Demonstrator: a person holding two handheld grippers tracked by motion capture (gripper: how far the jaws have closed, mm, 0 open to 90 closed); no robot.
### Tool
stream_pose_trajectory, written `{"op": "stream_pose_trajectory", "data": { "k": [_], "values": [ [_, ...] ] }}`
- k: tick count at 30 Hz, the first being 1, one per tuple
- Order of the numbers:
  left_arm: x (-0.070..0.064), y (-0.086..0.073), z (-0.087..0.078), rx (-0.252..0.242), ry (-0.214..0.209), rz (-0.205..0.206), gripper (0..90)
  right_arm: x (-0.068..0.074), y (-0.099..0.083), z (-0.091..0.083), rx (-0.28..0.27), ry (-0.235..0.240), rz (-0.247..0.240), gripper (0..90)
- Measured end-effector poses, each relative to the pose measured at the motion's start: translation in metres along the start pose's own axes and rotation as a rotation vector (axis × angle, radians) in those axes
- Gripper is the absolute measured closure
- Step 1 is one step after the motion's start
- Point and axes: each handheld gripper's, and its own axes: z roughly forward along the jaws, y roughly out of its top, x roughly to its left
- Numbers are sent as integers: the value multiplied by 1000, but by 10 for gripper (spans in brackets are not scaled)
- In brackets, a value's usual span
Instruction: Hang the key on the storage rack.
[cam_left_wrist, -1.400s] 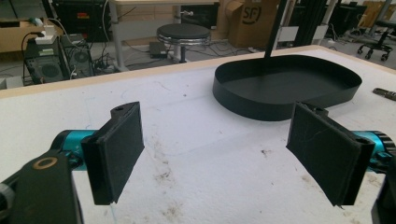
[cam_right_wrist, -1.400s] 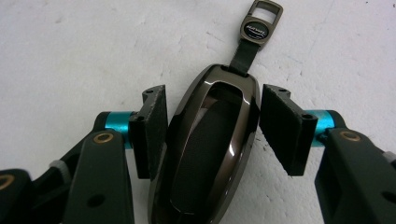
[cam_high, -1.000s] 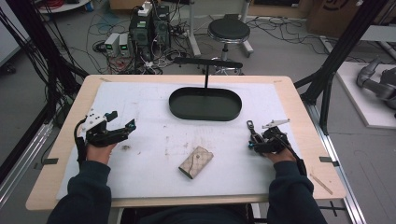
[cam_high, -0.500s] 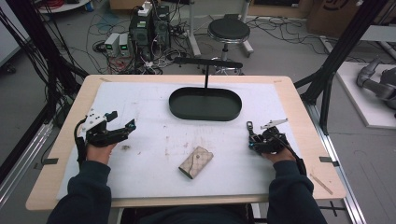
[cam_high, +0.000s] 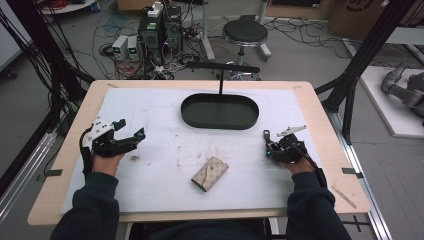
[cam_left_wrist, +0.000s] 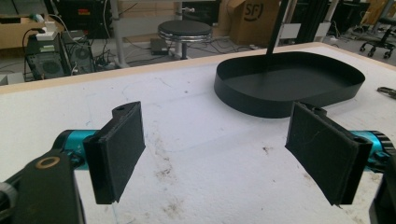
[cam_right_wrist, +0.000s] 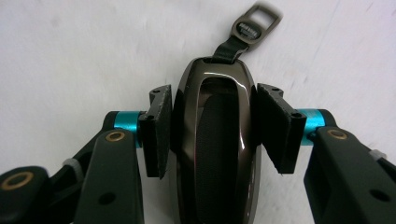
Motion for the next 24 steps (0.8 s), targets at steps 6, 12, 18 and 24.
{"op": "stream_pose_trajectory", "data": {
  "k": [6,12,18,24],
  "values": [
    [0,0,0,0,4,-1,192,1,16,-17,-129,-19,-15,499],
    [1,0,0,-1,5,-6,193,2,35,-26,-192,-47,-31,499],
    [2,0,0,1,4,-4,195,1,64,-31,-239,-43,-34,498],
    [1,0,-1,-4,2,-6,195,-4,97,-36,-287,-62,-34,498]
  ]
}}
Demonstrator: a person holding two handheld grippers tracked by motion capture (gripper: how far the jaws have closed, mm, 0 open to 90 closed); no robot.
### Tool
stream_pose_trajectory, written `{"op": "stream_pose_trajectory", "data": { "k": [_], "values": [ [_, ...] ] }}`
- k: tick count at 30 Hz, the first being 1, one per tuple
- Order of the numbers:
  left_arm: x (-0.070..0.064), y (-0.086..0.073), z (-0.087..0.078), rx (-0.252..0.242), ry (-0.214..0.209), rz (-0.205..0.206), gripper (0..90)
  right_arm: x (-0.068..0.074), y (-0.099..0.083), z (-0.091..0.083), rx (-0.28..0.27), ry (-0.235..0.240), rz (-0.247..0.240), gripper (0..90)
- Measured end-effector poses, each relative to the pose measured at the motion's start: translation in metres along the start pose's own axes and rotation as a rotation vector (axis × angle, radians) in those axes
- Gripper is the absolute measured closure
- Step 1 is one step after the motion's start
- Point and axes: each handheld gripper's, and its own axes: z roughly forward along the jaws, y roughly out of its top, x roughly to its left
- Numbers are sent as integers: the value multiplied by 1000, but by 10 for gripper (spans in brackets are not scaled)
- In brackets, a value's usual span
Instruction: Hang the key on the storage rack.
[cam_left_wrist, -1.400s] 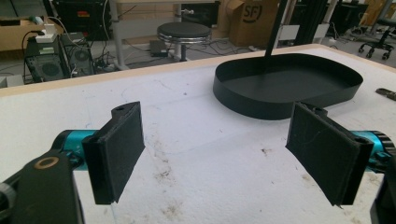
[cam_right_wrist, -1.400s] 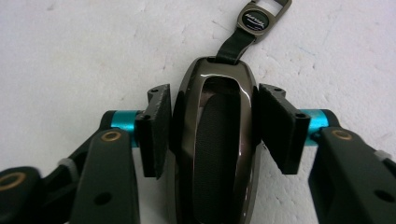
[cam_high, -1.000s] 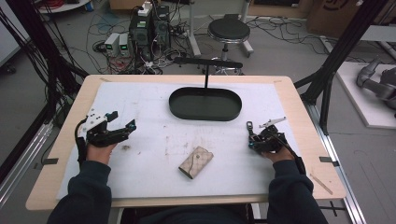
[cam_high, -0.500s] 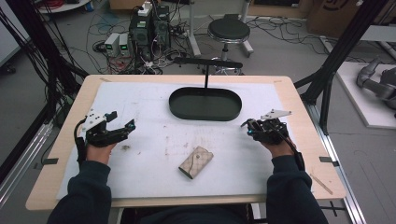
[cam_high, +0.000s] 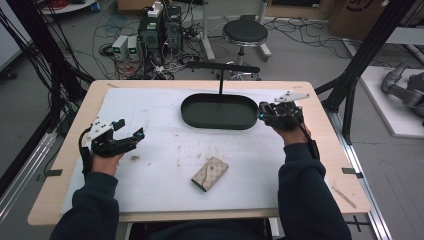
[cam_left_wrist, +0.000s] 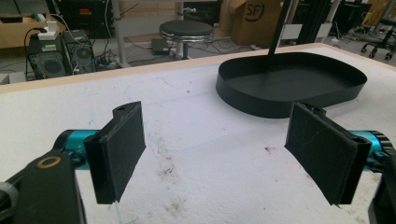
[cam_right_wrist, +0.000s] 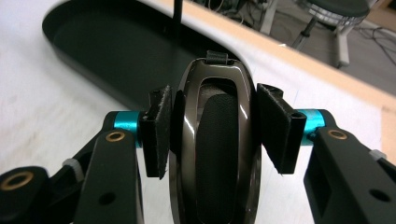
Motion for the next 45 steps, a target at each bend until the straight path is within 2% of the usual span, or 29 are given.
{"op": "stream_pose_trajectory", "data": {
  "k": [1,3,5,6,12,16,20,22,25,29,31,34,36,37,39,41,43,44,45],
  "values": [
    [0,0,0,1,0,0,195,0,0,0,0,0,0,498],
    [0,0,0,1,1,1,195,-5,17,2,-30,-6,12,498],
    [0,0,0,1,1,1,195,-6,22,2,-48,-9,10,498],
    [1,0,0,2,1,0,195,-9,32,4,-65,-6,21,498],
    [0,0,0,0,2,-4,195,-9,55,8,-84,-25,-1,498],
    [1,0,0,-2,0,-5,195,-9,74,11,-109,-36,4,498],
    [1,0,0,1,0,-3,195,-9,83,13,-127,-36,13,498],
    [1,0,0,1,0,-3,195,-10,90,16,-127,-55,11,497],
    [1,0,0,0,1,-6,195,-11,93,17,-128,-69,16,497],
    [2,0,0,0,0,-5,195,-17,93,20,-134,-74,50,497],
    [2,0,0,-3,4,-10,195,-20,91,22,-115,-92,45,497],
    [3,0,-1,-5,4,-10,195,-27,86,24,-77,-109,76,497],
    [3,0,-1,-2,4,-8,195,-32,81,26,-54,-111,90,496],
    [3,-1,-1,-3,1,-13,195,-33,77,28,-26,-118,82,496],
    [3,0,-1,-4,0,-10,195,-33,74,30,-21,-122,74,496],
    [3,0,-1,-4,0,-9,195,-35,63,35,-6,-114,91,496],
    [3,0,-1,-4,2,-9,195,-36,54,41,33,-90,109,496],
    [3,0,-1,-4,-1,-10,195,-34,46,47,27,-87,91,496],
    [3,-1,-1,-4,0,-10,195,-34,46,47,27,-87,91,496]
  ]
}}
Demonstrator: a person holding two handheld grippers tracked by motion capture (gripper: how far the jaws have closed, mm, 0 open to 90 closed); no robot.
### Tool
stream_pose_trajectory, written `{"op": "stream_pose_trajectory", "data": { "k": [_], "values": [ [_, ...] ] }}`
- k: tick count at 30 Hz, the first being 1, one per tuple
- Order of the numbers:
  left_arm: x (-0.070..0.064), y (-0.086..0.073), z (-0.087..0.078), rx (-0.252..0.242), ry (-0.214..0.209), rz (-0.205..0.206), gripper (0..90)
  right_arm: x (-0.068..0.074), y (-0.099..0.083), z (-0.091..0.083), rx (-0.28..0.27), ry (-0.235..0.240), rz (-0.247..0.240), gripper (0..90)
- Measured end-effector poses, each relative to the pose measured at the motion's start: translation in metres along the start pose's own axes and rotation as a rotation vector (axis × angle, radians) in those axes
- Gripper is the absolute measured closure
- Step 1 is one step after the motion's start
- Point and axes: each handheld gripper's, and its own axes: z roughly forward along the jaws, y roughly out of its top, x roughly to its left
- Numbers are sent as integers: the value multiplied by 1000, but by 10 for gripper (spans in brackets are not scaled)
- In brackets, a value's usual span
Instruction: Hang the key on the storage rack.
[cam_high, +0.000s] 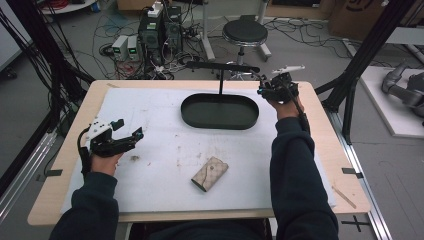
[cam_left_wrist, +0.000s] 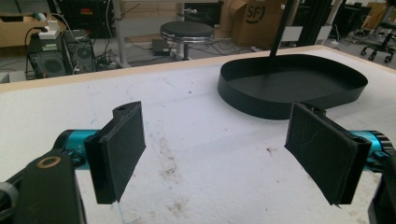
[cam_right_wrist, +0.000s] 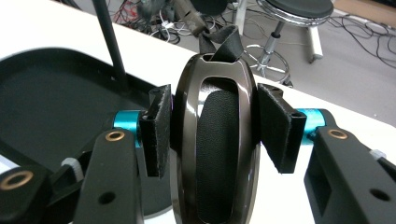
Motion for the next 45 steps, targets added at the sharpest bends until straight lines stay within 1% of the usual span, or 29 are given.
{"op": "stream_pose_trajectory", "data": {
  "k": [2,5,8,9,10,13,14,15,16,17,18,22,24,25,26,27,28,29,30,32,33,35,36,38,39,41,42,43,45],
  "values": [
    [0,0,0,1,2,1,195,-1,-9,8,13,22,23,496],
    [-1,0,0,2,2,2,195,0,-12,13,14,35,34,495],
    [0,0,0,2,2,0,195,3,-13,18,15,36,26,494],
    [0,-1,0,2,1,0,195,5,-13,22,29,54,7,494],
    [0,-1,0,2,1,1,195,5,-14,24,35,63,2,493],
    [0,-1,0,3,3,0,195,5,-16,27,51,68,3,490],
    [1,-1,0,3,2,0,195,4,-18,28,46,87,25,474],
    [1,-1,0,3,0,-1,195,4,-18,28,46,87,25,474],
    [1,-1,-1,3,0,-1,195,3,-19,27,34,94,39,454],
    [1,-1,-1,2,0,-1,195,2,-19,26,22,111,59,452],
    [1,-1,-1,0,1,0,195,1,-20,24,18,126,61,452],
    [1,-1,-1,-1,2,-3,195,-2,-22,14,11,138,25,435],
    [1,-1,-1,0,0,-1,195,-6,-24,2,22,158,20,400],
    [1,-1,-1,2,-1,0,195,-6,-24,2,22,158,20,400],
    [0,-1,-1,4,0,1,195,-8,-26,-3,15,158,14,404],
    [0,-1,-1,3,0,1,195,-9,-30,-8,-16,145,-15,407],
    [0,-1,-1,5,-3,5,195,-10,-33,-13,-19,133,-34,398],
    [0,-1,0,2,-4,4,195,-15,-39,-22,8,139,-35,348],
    [0,-1,0,3,-5,3,195,-15,-39,-22,8,139,-35,348],
    [-1,-1,0,-3,-12,4,195,-19,-45,-32,14,147,-46,319],
    [-1,0,-1,-4,-14,9,195,-19,-57,-44,-41,136,-83,320],
    [-2,0,-1,-14,-15,6,194,-20,-70,-52,-48,118,-99,286],
    [-2,0,-1,-14,-14,7,194,-20,-70,-52,-48,118,-99,286],
    [-1,0,-1,-14,-13,7,194,-20,-86,-58,-55,112,-94,226],
    [-1,0,-1,-16,-14,5,193,-20,-94,-61,-56,112,-93,220],
    [-1,0,-1,-26,-17,6,191,-17,-108,-65,-57,110,-112,212],
    [-1,0,-1,-27,-17,6,191,-16,-119,-69,-66,106,-111,209],
    [-1,0,-1,-25,-15,6,191,-16,-119,-69,-66,106,-111,209],
    [-2,1,-2,-24,-11,5,191,-15,-127,-71,-81,101,-93,204]
  ]
}}
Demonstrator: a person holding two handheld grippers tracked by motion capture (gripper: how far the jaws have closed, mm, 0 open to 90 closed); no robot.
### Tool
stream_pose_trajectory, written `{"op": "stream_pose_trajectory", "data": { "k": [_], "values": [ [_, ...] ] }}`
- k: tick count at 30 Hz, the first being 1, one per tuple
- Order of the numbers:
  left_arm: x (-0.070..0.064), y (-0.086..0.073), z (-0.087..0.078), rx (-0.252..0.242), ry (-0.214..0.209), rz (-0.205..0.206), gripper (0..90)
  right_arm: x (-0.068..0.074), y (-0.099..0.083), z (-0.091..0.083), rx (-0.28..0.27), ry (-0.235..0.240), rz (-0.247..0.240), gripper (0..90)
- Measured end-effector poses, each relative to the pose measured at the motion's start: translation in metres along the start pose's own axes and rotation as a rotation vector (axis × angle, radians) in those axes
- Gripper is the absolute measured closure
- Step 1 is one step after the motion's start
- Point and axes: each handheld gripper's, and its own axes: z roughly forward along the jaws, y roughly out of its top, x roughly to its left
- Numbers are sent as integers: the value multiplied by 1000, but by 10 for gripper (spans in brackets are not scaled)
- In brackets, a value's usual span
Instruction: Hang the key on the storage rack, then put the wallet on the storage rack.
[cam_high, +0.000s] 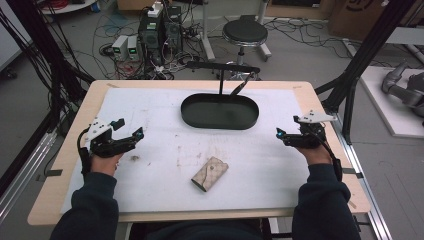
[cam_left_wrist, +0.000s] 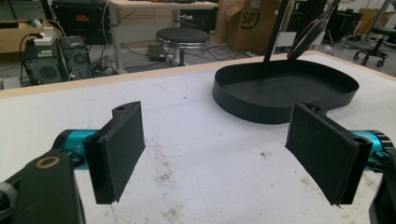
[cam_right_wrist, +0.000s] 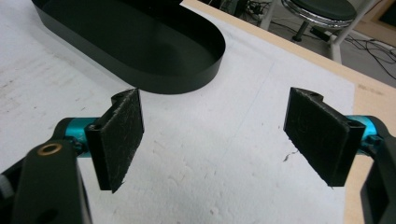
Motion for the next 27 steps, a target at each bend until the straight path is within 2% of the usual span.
{"op": "stream_pose_trajectory", "data": {
  "k": [4,9,16,24,27],
  "values": [
    [-1,1,-1,-6,2,3,191,2,-3,0,7,-1,6,205],
    [-3,4,-2,-20,3,11,191,2,-2,-2,7,-6,-15,205],
    [-4,5,-1,-16,-1,10,191,0,-3,-5,-2,-18,0,205],
    [-13,5,5,6,-52,19,191,3,-3,-2,11,-17,-12,205],
    [-21,5,8,19,-82,15,191,3,-4,-2,15,-17,-4,205]
  ]
}}
